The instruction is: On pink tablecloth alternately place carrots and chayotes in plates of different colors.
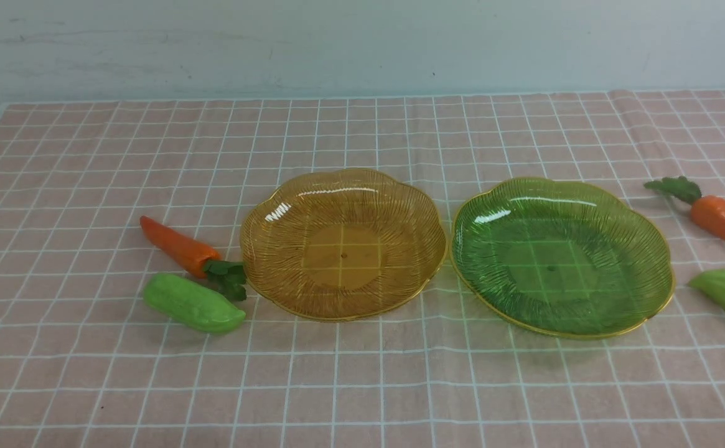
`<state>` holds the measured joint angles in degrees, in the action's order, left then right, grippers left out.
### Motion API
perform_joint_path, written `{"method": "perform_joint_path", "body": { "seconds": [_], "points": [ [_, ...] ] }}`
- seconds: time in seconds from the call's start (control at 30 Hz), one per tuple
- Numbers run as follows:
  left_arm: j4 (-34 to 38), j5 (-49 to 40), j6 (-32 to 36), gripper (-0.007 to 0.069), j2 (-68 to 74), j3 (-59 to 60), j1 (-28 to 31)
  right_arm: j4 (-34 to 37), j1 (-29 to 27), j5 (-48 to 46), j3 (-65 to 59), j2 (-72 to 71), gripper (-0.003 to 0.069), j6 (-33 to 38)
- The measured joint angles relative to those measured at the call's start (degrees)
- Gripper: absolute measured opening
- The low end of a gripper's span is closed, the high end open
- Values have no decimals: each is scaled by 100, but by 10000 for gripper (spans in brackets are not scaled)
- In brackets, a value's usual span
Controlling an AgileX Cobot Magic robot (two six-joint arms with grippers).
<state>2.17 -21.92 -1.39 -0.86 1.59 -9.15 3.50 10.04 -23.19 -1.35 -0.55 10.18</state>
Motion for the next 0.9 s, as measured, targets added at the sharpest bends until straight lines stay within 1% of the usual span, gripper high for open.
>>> {"method": "perform_joint_path", "body": {
  "seconds": [0.7,0.77,0.83,0.87,0.9],
  "points": [
    [1,0,0,-3,0,0,0,25,0,0,0,0,-15,-20],
    [249,0,-164,-3,0,0,0,316,0,11,0,0,-15,-230],
    [940,-5,-665,-3,0,0,0,1269,0,45,-11,0,-15,-788],
    [1211,-20,-871,-3,0,0,0,1588,0,51,-11,0,-15,-962],
    [1717,-44,-1236,-3,0,0,0,2095,0,79,-11,0,-15,-1211]
  ]
}}
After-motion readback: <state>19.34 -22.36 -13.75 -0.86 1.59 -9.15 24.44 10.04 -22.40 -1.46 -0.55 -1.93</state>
